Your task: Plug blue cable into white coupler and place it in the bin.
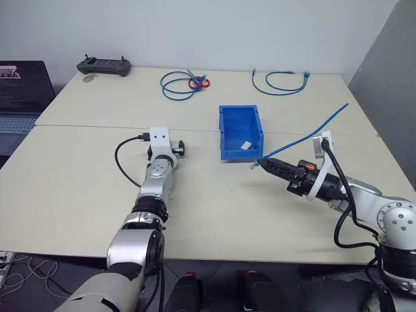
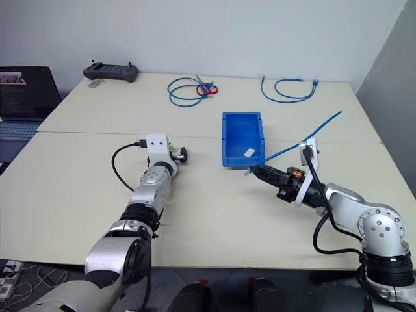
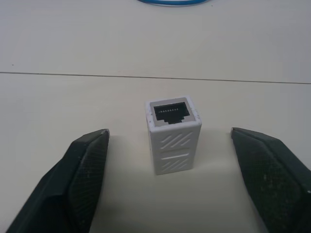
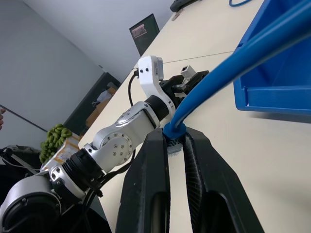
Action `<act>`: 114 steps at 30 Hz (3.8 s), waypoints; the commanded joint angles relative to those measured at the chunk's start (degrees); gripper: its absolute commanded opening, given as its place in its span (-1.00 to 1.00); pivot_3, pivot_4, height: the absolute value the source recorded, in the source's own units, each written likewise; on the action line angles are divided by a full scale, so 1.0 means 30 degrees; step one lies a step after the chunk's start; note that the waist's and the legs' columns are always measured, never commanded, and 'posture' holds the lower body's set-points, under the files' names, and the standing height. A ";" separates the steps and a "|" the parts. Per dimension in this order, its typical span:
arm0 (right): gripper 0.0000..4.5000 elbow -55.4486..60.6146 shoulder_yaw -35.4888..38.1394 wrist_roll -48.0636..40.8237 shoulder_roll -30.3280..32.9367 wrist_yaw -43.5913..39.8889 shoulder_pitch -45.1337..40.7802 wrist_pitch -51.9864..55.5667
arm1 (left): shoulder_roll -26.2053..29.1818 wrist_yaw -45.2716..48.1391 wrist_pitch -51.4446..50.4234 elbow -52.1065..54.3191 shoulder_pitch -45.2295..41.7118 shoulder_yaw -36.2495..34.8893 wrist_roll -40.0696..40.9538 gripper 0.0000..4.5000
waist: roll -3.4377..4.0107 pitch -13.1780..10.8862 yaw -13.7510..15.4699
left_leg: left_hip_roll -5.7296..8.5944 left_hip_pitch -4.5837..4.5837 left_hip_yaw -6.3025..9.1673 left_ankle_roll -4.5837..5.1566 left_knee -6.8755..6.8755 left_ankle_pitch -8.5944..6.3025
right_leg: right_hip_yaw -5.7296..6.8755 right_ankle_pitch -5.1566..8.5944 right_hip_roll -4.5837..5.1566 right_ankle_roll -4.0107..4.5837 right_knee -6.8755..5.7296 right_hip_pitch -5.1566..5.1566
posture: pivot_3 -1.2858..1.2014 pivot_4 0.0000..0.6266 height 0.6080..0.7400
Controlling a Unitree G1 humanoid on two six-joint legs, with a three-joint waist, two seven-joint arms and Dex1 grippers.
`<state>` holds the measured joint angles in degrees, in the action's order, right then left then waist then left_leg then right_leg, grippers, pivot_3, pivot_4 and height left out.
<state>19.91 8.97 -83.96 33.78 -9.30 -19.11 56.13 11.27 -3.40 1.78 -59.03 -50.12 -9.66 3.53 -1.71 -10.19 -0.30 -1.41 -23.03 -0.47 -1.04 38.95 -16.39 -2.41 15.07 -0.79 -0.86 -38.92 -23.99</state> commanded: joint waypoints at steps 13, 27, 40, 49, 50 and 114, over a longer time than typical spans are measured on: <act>-0.94 0.0283 0.0943 -0.0050 0.0225 0.0097 -0.0268 -0.0283 | 0.0443 -0.1359 -0.0133 -0.0831 -0.0156 -0.0035 -0.0331 -0.60 | 0.0000 0.0002 -0.0093 | -0.0014 0.0023 -0.0010 -0.0002 0.0000 0.0001 | -0.0010 0.0000 -0.0009 -0.0002 -0.0018 0.0003 | 0.03 -0.52 1.00; -0.94 0.0845 -0.0951 0.2417 0.1885 -0.2973 -0.2657 0.0506 | 0.7329 2.3960 -0.6543 1.4882 0.5635 0.5647 0.5537 -0.65 | 0.0017 -0.0008 -0.0514 | -0.0040 0.0009 -0.0015 -0.0055 -0.0031 0.0029 | -0.0004 -0.0029 -0.0015 0.0141 -0.0024 -0.0037 | 0.03 -0.52 1.00; -0.94 0.1209 -0.8065 1.3763 0.2690 -1.0512 -0.2404 -0.4482 | 0.2997 2.7409 0.1595 0.7334 0.3847 0.9978 0.1352 -0.65 | 0.0024 0.0000 -0.0337 | 0.0016 -0.0005 0.0010 -0.0035 0.0013 0.0024 | 0.0003 0.0019 -0.0049 0.0038 -0.0010 -0.0016 | 0.03 -0.52 1.00; -0.94 -0.0488 -0.9299 1.7928 0.1017 -1.1617 -0.1809 -0.7078 | 0.2715 2.8156 0.2673 0.6463 0.3601 0.9662 0.1091 -0.65 | 0.0018 0.0004 -0.0402 | 0.0026 0.0015 0.0006 -0.0034 0.0025 0.0026 | 0.0005 0.0013 -0.0055 0.0020 -0.0021 0.0000 | 0.03 -0.52 1.00; -0.94 -0.0698 -0.9190 1.8071 0.0846 -1.1690 -0.1925 -0.7106 | 0.2725 2.8228 0.2566 0.6625 0.3659 0.9647 0.1132 -0.65 | 0.0015 0.0006 -0.0408 | 0.0027 0.0018 0.0007 -0.0033 0.0027 0.0026 | 0.0004 0.0013 -0.0055 0.0020 -0.0025 0.0002 | 0.03 -0.52 1.00; -0.94 -1.0878 -0.0899 1.9272 -0.5508 -0.8308 -1.2070 -0.0485 | 0.4784 1.7090 -0.9491 2.4686 1.1589 0.0544 0.6940 0.98 | 0.0162 0.0268 -0.0622 | -0.0076 0.0291 0.0024 -0.0037 -0.0028 0.0025 | 0.0000 0.0029 -0.0043 0.0099 -0.0049 0.0196 | 0.03 -0.52 1.00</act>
<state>-6.13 1.65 -25.79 18.20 -38.75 -51.40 54.96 26.61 53.73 -23.32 8.07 -16.20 -4.74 21.48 -1.23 -9.39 -2.17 -1.64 -22.14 -0.42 -1.16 38.86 -16.31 -2.41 15.14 -0.92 -0.53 -39.05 -23.40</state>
